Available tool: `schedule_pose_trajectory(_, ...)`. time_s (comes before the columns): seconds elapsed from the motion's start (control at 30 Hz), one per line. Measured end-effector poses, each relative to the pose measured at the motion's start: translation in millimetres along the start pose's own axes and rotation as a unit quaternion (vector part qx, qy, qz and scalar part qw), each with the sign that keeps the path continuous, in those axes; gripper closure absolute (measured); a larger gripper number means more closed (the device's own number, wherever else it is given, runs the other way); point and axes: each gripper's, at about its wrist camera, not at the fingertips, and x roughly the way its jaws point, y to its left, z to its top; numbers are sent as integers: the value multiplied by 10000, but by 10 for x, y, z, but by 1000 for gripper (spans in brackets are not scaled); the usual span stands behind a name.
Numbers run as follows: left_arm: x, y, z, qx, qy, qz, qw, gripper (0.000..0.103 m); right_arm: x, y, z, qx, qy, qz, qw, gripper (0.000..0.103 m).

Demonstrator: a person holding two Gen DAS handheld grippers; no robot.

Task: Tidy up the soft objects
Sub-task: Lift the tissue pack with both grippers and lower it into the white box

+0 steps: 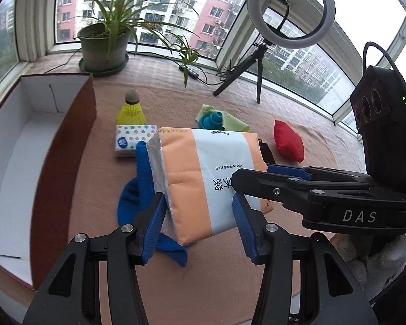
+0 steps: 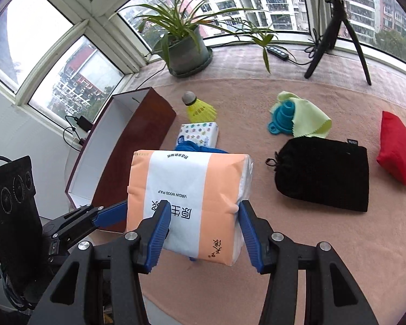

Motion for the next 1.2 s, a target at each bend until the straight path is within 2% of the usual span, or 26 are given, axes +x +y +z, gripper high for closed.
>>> schedule_pose_trajectory(0.13, -263, 262, 16, -89, -298, 281, 9991, 54, 119, 404, 118, -269, -26, 158, 9995, 55)
schedule_pose_trajectory(0.37, -627, 869, -1, -558, -626, 674, 9942, 54, 467, 1167, 297, -845, 3, 440, 9955, 55)
schedule_pose_trajectory(0.7, -843, 1626, -158, -1230, -723, 1077, 9839, 54, 1031, 2025, 399, -1492, 155, 577, 9870, 55)
schedule_pose_trajectory(0.93, -815, 2011, -220, -1563, -587, 1224, 9783, 54, 1346, 2279, 396, -1589, 339, 633, 9847, 55)
schedule_pose_trajectory(1.2, -757, 2073, -239, -1664, -486, 1255, 9768, 54, 1377, 2386, 399, -1812, 268, 564, 9815, 55)
